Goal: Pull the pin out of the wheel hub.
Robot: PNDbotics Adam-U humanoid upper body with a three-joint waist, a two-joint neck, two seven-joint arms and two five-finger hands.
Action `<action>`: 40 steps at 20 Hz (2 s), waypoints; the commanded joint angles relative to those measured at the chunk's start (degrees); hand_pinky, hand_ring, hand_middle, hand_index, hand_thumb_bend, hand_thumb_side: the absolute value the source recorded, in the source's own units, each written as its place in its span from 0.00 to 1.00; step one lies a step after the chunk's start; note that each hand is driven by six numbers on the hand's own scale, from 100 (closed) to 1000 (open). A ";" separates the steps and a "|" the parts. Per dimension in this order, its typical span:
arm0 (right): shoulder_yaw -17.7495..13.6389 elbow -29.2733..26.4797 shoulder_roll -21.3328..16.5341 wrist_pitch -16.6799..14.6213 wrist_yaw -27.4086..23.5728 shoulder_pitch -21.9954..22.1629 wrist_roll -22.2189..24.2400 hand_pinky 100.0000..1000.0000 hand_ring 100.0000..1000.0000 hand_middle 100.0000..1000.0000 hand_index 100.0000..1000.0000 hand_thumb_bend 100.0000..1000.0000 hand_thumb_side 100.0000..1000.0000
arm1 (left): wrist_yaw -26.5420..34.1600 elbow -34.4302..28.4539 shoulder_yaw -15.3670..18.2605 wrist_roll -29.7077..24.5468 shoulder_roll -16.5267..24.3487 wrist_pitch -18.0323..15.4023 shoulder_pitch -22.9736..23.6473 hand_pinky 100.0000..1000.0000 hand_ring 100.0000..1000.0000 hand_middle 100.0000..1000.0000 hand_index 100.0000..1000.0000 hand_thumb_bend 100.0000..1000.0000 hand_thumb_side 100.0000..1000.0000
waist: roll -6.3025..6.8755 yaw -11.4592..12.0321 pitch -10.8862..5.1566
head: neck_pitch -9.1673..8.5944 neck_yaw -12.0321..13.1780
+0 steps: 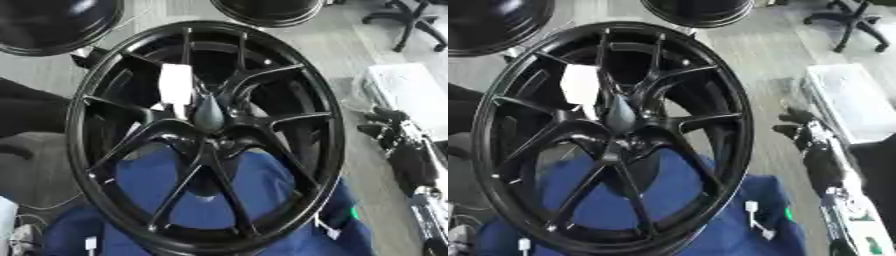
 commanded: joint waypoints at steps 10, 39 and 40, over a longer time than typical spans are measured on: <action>0.12 -1.20 -2.48 -0.34 0.70 1.19 0.20 0.89 0.66 0.67 0.77 0.00 0.73 | -5.90 -0.89 -16.89 -23.83 10.51 9.64 -21.35 0.88 0.73 0.81 0.85 0.00 0.70 | 0.78 -1.35 -1.80 | -0.53 -0.26; 0.83 -0.34 -2.05 0.04 2.69 1.20 0.58 0.89 0.66 0.67 0.77 0.00 0.75 | -30.13 5.04 -31.90 -42.23 -3.21 26.73 -36.33 0.88 0.78 0.82 0.89 0.27 0.57 | 0.87 -0.66 -1.21 | -0.51 -0.49; 0.86 -0.29 -2.02 0.05 2.69 1.18 0.61 0.89 0.66 0.67 0.77 0.00 0.75 | -30.34 6.53 -32.08 -41.63 -4.09 26.44 -36.88 0.88 0.78 0.81 0.89 0.29 0.56 | 0.85 -0.69 -1.21 | -0.54 -0.49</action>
